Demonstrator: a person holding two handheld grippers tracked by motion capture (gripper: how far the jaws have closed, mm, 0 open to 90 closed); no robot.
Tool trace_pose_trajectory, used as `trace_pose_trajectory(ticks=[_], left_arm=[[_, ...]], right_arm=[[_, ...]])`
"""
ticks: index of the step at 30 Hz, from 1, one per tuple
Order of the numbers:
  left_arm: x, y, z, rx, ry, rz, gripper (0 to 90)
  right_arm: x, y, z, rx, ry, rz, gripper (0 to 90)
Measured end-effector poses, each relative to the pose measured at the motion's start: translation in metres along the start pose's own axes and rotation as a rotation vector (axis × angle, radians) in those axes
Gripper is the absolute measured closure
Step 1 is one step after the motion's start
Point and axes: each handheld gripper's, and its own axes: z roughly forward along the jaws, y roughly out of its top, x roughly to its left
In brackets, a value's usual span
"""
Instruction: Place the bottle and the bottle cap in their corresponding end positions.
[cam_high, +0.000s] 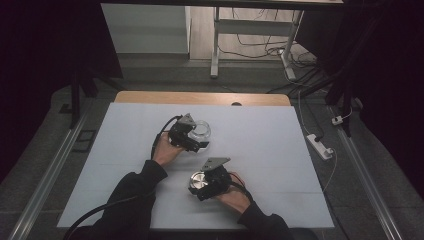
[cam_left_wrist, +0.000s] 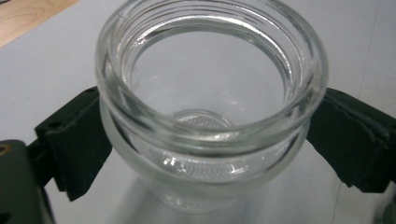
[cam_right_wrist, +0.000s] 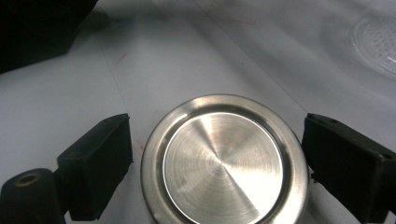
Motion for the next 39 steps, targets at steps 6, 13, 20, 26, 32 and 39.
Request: trace_pose_trajectory(ticks=[6,13,20,26,32,39], left_arm=[[0.000,-0.002,-0.009,0.001,0.012,-0.007,2.6],[-0.003,-0.006,-0.023,0.009,0.024,-0.014,1.8],[-0.008,-0.016,-0.039,-0.007,0.027,-0.042,1.1],[-0.013,-0.027,-0.053,-0.005,0.033,-0.057,0.1],[-0.017,-0.037,-0.066,-0.027,0.011,-0.083,0.0],[-0.027,-0.045,-0.081,-0.036,-0.008,-0.091,0.0]], right_arm=[[-0.003,0.002,-0.006,-0.021,-0.001,0.012,7.0],[-0.004,0.006,-0.014,-0.050,0.003,0.019,5.9],[-0.008,0.008,-0.023,-0.075,0.006,0.043,5.8],[-0.011,0.009,-0.027,-0.086,0.030,0.088,3.7],[-0.009,0.009,-0.030,-0.078,0.022,0.079,2.7],[-0.008,0.009,-0.036,-0.092,0.001,0.058,1.8]])
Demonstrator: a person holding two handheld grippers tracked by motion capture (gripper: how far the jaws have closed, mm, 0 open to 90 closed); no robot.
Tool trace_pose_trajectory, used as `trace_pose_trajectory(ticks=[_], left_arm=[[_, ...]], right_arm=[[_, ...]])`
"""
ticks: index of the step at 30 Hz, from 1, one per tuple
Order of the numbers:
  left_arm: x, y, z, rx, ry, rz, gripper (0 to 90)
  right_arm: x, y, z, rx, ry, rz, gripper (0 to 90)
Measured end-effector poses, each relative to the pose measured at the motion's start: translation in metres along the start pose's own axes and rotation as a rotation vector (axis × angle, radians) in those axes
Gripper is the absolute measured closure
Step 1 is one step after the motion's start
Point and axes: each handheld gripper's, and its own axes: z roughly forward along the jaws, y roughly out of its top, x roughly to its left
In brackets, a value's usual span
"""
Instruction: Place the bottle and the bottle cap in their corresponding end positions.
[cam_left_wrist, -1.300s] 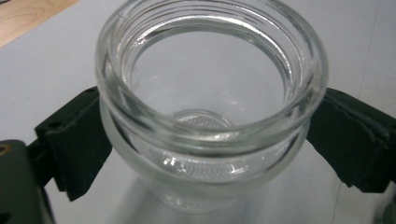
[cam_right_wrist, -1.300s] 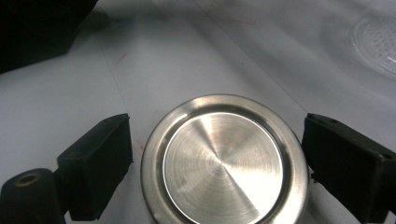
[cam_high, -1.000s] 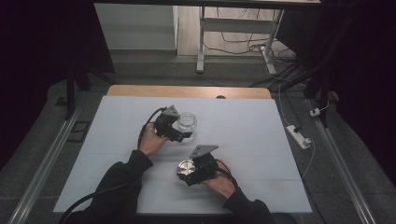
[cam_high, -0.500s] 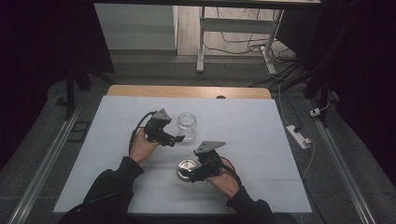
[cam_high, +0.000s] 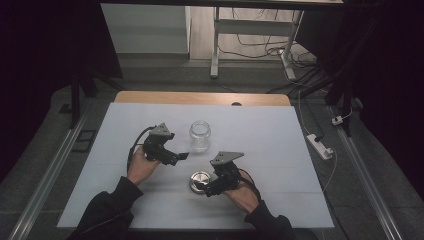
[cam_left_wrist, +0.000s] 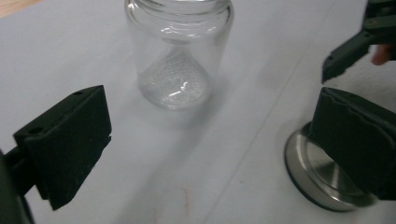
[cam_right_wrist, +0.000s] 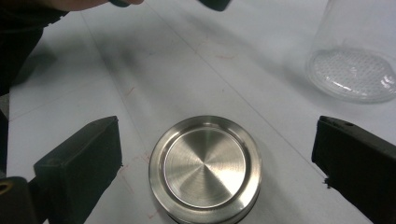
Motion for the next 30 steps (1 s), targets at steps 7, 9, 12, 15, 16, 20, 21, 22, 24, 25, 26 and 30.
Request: trace_pose_trajectory(ticks=[7,9,12,15,16,20,21,22,24,25,26,30], left_arm=[[-0.012,-0.007,-0.016,-0.021,-0.003,-0.004,0.0],[-0.017,-0.010,-0.020,-0.029,-0.009,-0.012,0.0],[-0.023,-0.014,-0.025,-0.030,-0.008,-0.010,0.0],[-0.029,-0.019,-0.031,-0.047,-0.006,-0.023,0.0],[-0.030,-0.020,-0.034,-0.047,-0.010,-0.022,0.0],[-0.035,-0.027,-0.043,-0.050,-0.016,-0.024,0.0],[-0.036,-0.028,-0.045,-0.050,-0.017,-0.025,0.0],[-0.038,-0.030,-0.047,-0.050,-0.018,-0.025,0.0],[-0.041,-0.033,-0.051,-0.046,-0.015,-0.016,0.0],[-0.043,-0.035,-0.053,-0.042,-0.011,-0.014,0.0],[-0.044,-0.037,-0.055,-0.039,-0.008,-0.011,0.0],[-0.051,-0.044,-0.062,-0.020,0.002,0.000,0.0]], right_arm=[[0.001,0.000,-0.007,-0.017,-0.014,-0.017,1.5],[0.001,0.000,-0.009,-0.023,-0.015,-0.020,1.5],[0.002,0.000,-0.012,-0.027,-0.016,-0.026,1.6],[0.003,-0.001,-0.016,-0.028,-0.016,-0.028,1.5],[0.003,-0.001,-0.017,-0.029,-0.017,-0.028,1.6],[0.002,-0.002,-0.022,-0.034,-0.016,-0.026,1.5],[0.002,-0.002,-0.023,-0.035,-0.016,-0.023,1.5],[0.002,-0.002,-0.025,-0.037,-0.016,-0.022,1.5],[0.002,-0.003,-0.027,-0.039,-0.018,-0.022,1.5],[0.002,-0.003,-0.028,-0.039,-0.019,-0.021,1.5],[0.002,-0.003,-0.029,-0.039,-0.022,-0.022,1.5],[0.001,-0.005,-0.034,-0.033,-0.023,-0.022,0.9]])
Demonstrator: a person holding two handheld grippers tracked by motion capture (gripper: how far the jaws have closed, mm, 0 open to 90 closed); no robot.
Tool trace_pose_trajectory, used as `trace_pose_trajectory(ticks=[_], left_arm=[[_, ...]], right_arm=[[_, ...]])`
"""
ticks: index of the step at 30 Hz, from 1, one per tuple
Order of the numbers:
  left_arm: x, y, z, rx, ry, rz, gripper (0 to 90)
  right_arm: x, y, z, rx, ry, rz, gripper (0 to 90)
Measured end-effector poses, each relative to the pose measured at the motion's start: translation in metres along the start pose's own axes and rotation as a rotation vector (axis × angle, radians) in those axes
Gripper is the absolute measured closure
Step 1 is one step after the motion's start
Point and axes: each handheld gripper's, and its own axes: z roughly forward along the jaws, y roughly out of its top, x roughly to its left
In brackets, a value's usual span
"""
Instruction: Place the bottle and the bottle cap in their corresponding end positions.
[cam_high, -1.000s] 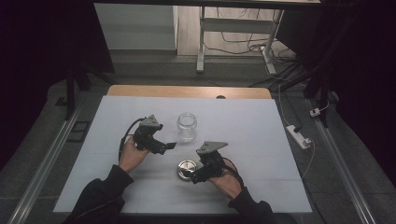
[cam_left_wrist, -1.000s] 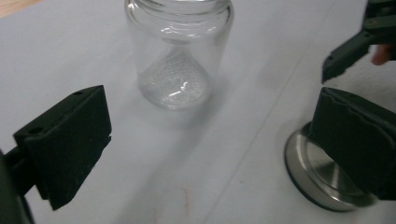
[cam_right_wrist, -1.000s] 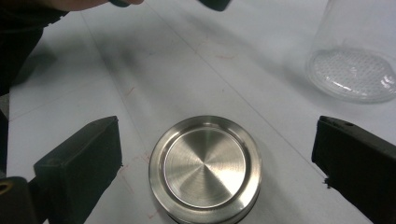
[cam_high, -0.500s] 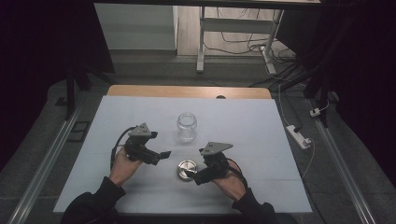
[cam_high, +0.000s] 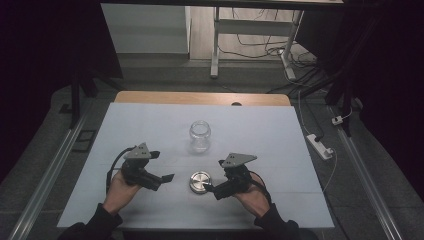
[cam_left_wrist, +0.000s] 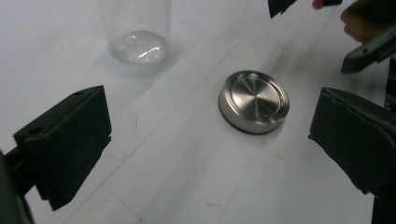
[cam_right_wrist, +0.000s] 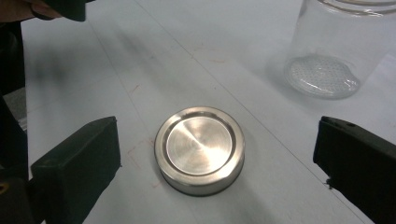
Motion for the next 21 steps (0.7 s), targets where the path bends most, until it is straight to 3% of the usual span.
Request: trace_pose_trajectory(ticks=[6,21], left_arm=[[-0.007,-0.012,-0.012,0.003,0.017,-0.009,0.0],[-0.015,-0.043,-0.045,-0.011,0.073,-0.053,0.0]], right_arm=[[-0.001,-0.002,-0.011,0.011,-0.008,-0.004,0.0],[-0.001,-0.014,-0.044,-0.004,-0.084,0.019,0.0]])
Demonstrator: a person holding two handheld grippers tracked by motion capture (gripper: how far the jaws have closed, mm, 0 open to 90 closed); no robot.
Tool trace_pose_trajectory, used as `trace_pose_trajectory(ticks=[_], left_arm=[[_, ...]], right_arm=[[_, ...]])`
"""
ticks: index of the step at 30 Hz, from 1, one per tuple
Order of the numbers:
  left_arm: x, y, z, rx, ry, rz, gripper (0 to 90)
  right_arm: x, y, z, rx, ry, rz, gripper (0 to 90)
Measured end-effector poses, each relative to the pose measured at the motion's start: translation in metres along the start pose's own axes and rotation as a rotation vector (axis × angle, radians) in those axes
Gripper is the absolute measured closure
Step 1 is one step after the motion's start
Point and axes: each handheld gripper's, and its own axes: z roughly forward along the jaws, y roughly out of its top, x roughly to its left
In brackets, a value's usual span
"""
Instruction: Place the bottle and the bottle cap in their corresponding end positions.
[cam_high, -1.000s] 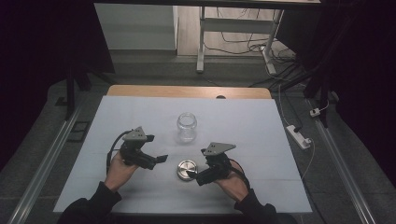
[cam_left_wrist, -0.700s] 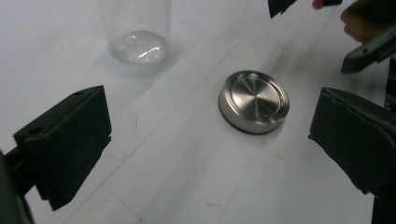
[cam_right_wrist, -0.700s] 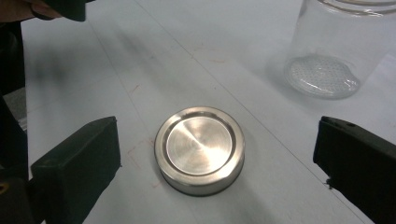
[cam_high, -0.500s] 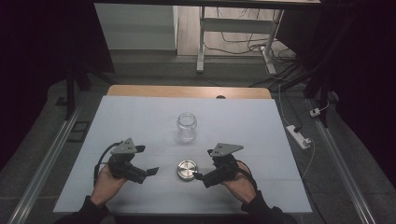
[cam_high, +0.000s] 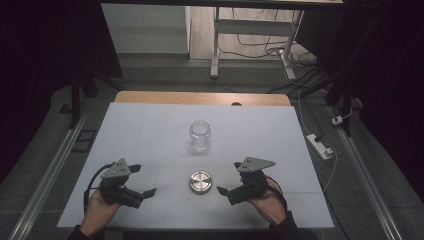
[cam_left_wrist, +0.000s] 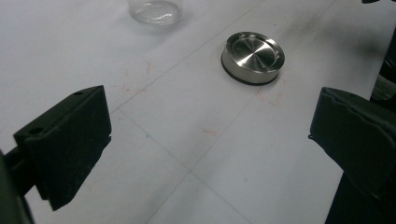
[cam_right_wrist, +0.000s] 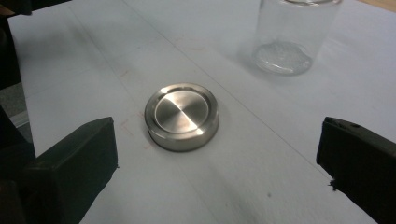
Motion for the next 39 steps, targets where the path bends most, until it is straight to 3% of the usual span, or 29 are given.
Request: trace_pose_trajectory(ticks=[21,31,39], left_arm=[[0.010,-0.047,-0.041,-0.016,0.091,-0.120,0.0],[0.013,-0.067,-0.049,0.000,0.109,-0.174,0.0],[0.011,-0.077,-0.051,0.039,0.142,-0.181,0.0]], right_arm=[[-0.017,-0.045,-0.059,-0.005,-0.164,0.101,0.0],[-0.025,-0.075,-0.089,-0.010,-0.246,0.198,0.0],[-0.026,-0.090,-0.099,0.008,-0.274,0.243,0.0]])
